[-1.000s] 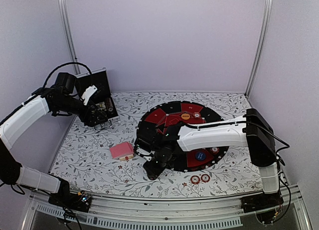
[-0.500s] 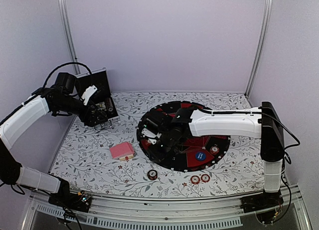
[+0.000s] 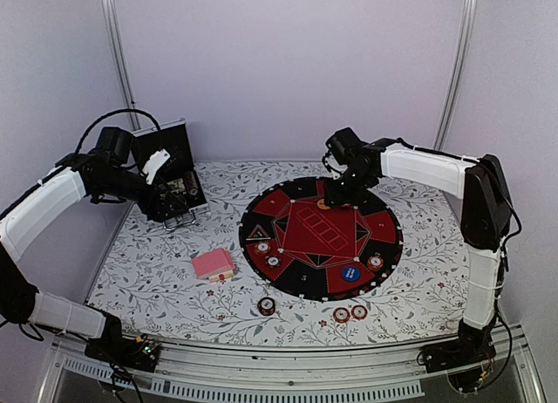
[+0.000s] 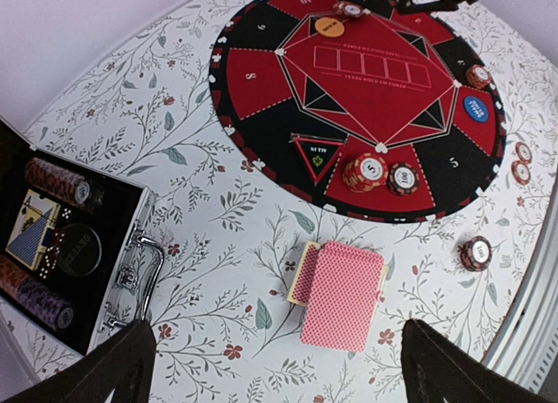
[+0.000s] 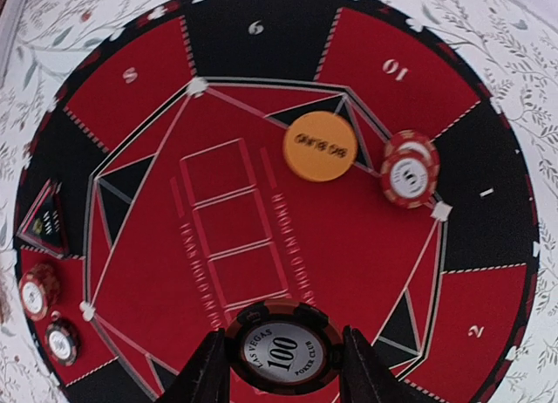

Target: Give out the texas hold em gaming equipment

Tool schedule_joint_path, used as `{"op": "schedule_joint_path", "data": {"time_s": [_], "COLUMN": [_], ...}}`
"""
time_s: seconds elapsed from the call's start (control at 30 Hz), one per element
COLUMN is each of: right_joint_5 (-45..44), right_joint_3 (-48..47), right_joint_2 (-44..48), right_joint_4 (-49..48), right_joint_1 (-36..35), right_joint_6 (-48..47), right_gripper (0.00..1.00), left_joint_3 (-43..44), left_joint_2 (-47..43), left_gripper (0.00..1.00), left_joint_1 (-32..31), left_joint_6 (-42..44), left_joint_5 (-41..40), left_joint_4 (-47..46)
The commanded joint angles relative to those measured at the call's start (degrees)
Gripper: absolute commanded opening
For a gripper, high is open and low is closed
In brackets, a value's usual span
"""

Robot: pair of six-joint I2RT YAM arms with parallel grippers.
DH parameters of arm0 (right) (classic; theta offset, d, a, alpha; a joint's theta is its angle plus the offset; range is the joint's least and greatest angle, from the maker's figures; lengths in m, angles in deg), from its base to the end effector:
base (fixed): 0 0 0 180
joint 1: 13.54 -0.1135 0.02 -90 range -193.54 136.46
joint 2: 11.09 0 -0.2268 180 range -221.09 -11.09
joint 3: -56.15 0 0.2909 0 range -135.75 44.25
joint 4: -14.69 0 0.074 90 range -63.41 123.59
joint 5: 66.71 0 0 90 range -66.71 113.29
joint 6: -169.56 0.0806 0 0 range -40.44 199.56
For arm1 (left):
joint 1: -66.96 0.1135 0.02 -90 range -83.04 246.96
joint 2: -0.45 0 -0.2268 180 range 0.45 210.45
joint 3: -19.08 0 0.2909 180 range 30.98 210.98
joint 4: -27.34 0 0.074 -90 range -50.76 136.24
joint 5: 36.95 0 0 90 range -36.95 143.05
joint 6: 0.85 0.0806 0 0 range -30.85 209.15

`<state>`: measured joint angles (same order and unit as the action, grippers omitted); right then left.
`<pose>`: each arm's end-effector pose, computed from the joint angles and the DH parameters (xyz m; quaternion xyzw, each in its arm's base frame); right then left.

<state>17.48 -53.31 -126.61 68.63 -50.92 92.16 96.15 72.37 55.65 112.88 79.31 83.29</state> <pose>0.3896 0.2874 0.1539 -0.1942 0.9450 0.0648 0.2550 0.3184 -0.1000 0.2419 0.3488 0.8519 -0.1774 0.3479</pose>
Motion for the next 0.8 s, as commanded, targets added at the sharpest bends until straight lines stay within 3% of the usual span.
{"op": "schedule_joint_path", "data": {"time_s": [0.0, 0.77], "right_joint_5": [-1.2, 0.9], "right_joint_3": [-3.1, -4.9], "right_joint_2": [-5.1, -15.0], "right_joint_4": [-2.9, -6.5], "right_joint_1": [4.2, 16.7], "right_joint_6": [-1.6, -1.9], "right_gripper": [0.23, 0.23], "left_joint_3": [1.4, 1.4], "left_joint_2": [0.2, 2.3], "left_gripper": [1.00, 1.00], "left_joint_1": [-0.5, -0.6], "left_joint_6": [-0.1, 0.2], "left_joint_5": [0.3, 0.5], "left_joint_4": [-0.1, -1.0]}}
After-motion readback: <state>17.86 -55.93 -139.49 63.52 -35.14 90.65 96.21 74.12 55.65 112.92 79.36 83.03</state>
